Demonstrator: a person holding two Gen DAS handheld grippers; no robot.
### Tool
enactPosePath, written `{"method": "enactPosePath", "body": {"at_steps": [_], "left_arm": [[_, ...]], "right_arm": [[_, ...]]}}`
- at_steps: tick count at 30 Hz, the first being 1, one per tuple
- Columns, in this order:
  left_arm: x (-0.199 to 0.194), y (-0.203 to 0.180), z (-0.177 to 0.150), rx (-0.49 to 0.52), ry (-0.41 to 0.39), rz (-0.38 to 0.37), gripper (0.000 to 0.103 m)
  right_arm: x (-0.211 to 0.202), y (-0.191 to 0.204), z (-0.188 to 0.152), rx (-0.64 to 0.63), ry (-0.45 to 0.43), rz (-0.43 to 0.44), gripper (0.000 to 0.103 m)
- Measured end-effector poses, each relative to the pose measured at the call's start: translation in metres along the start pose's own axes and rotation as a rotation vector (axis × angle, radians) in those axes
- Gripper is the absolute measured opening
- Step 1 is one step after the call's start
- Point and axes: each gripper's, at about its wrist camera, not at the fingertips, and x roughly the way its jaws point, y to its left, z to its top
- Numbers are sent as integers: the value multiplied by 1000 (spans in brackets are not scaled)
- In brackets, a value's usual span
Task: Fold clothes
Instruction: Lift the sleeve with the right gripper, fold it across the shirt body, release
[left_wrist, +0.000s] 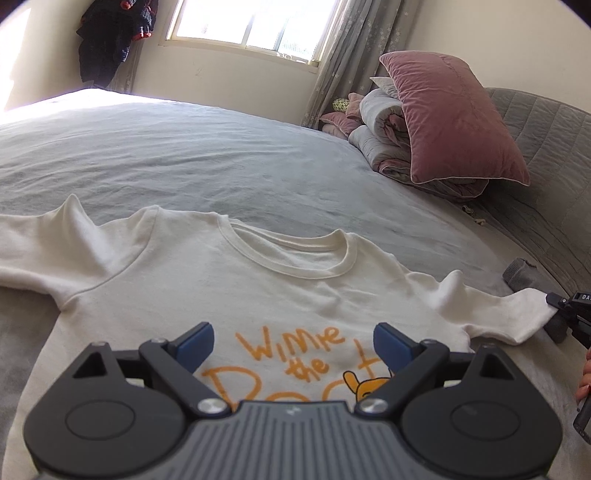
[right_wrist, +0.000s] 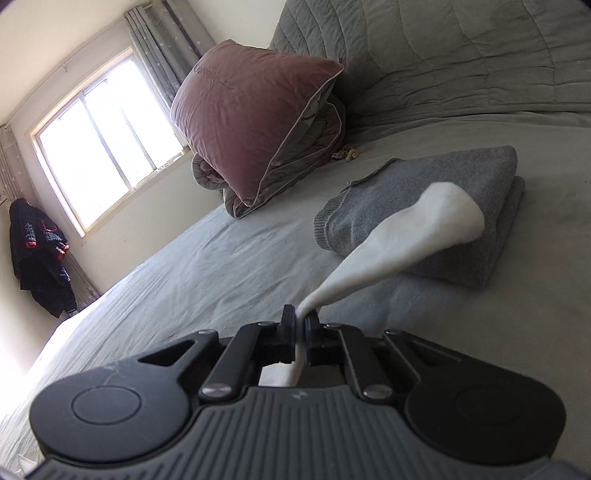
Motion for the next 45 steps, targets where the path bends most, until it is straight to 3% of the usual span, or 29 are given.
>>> {"method": "enactPosePath", "body": {"at_steps": [13, 19, 28, 35, 40, 42, 45], "left_arm": [[-10, 14, 6, -63, 42, -74, 93], [-22, 36, 10, -163, 47, -127, 89], [-30, 72, 9, -338, 67, -138, 87], [-22, 72, 10, -364, 92, -155, 87], [-21, 75, 13, -377, 90, -186, 87], [-21, 78, 15, -395, 94, -193, 87], [-16, 83, 17, -436, 128, -231, 87]], "right_arm": [[-44, 132, -5, -206, -49, 307, 7], [-40, 164, -46, -324, 50, 369, 7], [-34, 211, -109, -502, 199, 460, 7], [-12, 206, -156, -571, 429, 413, 9], [-19, 199, -143, -464, 471, 426, 24], [-21, 192, -138, -382, 490, 424, 45], [-24, 182, -130, -259, 517, 421, 49]]}}
